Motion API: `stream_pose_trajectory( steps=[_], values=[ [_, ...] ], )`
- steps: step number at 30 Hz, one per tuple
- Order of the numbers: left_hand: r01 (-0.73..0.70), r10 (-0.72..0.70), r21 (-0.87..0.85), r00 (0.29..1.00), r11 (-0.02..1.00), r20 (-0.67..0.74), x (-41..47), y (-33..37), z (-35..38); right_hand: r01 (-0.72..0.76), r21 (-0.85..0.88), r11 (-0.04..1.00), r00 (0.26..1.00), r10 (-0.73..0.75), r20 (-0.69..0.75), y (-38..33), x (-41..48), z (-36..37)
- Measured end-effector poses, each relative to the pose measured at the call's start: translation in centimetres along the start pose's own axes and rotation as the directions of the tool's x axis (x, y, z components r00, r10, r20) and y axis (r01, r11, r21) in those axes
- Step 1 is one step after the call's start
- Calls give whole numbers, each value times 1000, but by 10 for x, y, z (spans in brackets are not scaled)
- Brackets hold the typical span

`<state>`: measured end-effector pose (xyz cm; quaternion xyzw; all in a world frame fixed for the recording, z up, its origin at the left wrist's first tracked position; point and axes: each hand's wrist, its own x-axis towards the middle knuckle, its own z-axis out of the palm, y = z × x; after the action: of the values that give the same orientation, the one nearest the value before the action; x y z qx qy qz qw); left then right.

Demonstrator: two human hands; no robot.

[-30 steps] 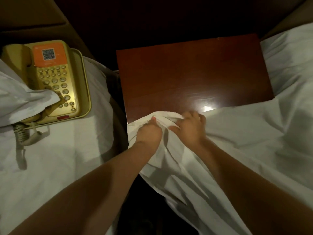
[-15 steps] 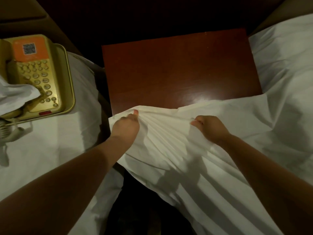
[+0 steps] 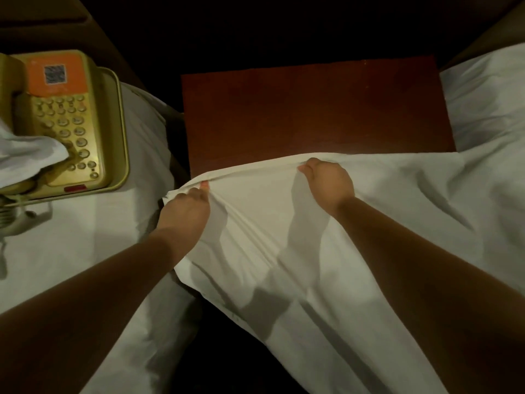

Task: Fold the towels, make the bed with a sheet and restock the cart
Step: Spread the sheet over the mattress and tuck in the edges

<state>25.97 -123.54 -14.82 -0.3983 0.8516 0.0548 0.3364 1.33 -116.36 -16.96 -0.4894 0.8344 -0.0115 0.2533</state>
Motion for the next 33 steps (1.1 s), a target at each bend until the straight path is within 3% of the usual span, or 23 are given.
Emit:
stream_pose_trajectory(
  steps=[6, 11, 15, 17, 20, 22, 25, 27, 29, 33],
  values=[
    [23, -27, 58, 998, 998, 59, 6, -2, -2, 29, 28, 999, 998, -31, 47, -6, -4, -4],
    [18, -23, 89, 998, 996, 56, 10, 1, 2, 86, -118, 989, 996, -85, 9, -6, -7, -28],
    [23, -23, 1, 998, 1000, 56, 9, 3, 0, 26, 100, 995, 986, -42, 158, 11, -21, -42],
    [-6, 6, 103, 1000, 995, 1, 10, 3, -6, 64, 66, 996, 975, -76, 209, 31, -37, -44],
    [-11, 2, 103, 997, 995, 82, 6, 4, -4, 56, -29, 998, 968, -48, 245, 54, -54, -44],
    [13, -18, 54, 997, 998, 81, 7, 8, -6, 33, -23, 999, 980, -28, 198, 60, -55, -40],
    [7, -29, 153, 989, 988, 146, 12, 15, -16, -36, -81, 996, 985, 49, 164, 63, -56, -33],
    [38, -62, 123, 979, 992, 194, 12, 16, -22, -135, -136, 981, 979, 153, 132, 69, -64, -28],
    [107, -122, 83, 971, 991, 206, 12, 18, -22, -247, -86, 965, 965, 253, 68, 82, -75, -25],
    [86, -95, 129, 993, 988, 71, 4, 24, -16, -222, 63, 973, 942, 231, -244, 86, -75, -36]
  ],
)
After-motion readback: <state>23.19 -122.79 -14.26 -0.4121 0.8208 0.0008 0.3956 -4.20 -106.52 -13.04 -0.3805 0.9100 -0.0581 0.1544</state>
